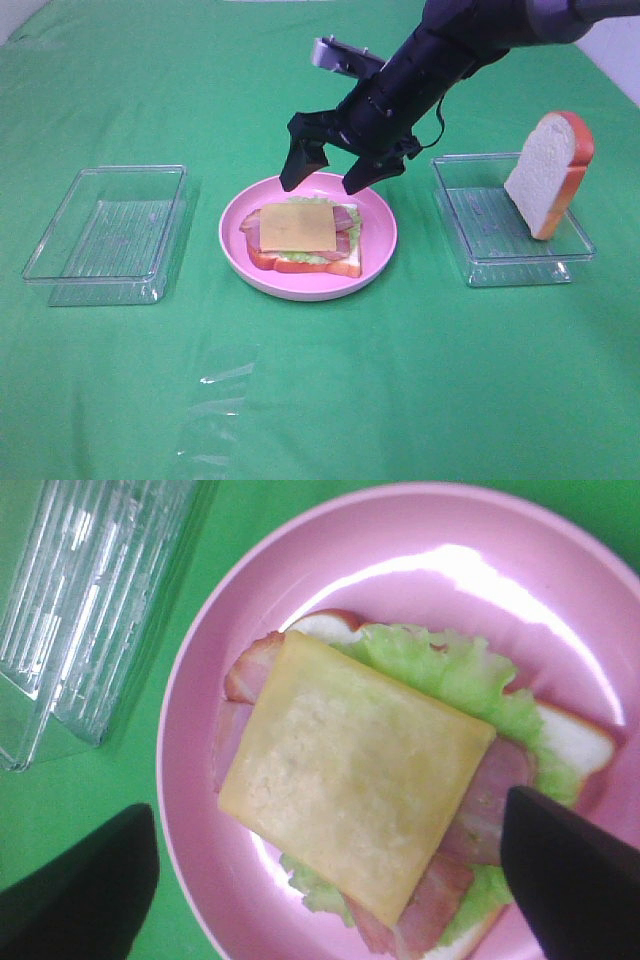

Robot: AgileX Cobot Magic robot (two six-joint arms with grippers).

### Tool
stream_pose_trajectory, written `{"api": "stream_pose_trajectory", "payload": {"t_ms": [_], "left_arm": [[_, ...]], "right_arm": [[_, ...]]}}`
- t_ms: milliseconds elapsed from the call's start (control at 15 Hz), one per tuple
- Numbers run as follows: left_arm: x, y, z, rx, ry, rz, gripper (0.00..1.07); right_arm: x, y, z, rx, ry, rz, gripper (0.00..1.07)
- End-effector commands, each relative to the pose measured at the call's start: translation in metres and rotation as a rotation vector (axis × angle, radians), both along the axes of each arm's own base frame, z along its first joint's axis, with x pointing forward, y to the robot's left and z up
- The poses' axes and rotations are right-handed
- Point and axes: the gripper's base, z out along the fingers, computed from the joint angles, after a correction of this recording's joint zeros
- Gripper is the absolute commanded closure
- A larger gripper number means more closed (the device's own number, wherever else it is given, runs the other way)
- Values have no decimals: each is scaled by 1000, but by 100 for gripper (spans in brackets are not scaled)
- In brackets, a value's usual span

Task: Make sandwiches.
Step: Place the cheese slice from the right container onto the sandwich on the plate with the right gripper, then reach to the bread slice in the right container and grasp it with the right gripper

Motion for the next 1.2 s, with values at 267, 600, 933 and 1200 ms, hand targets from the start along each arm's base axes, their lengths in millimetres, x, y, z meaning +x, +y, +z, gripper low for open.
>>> {"api": "stream_pose_trajectory", "payload": {"t_ms": [267, 600, 933, 1200], "left_arm": [[-2, 0, 1, -12, -32, -3, 9], [-2, 0, 1, -12, -32, -3, 9], [-2, 0, 1, -12, -32, -3, 9], [-2, 0, 1, -12, -32, -3, 9]], "right_arm": [[-22, -17, 76, -73, -112, 45, 9], [-21, -88, 127, -224, -141, -217, 9], [-2, -169, 135, -310, -176, -404, 9], [15, -205, 106, -354, -132, -473, 9]]}}
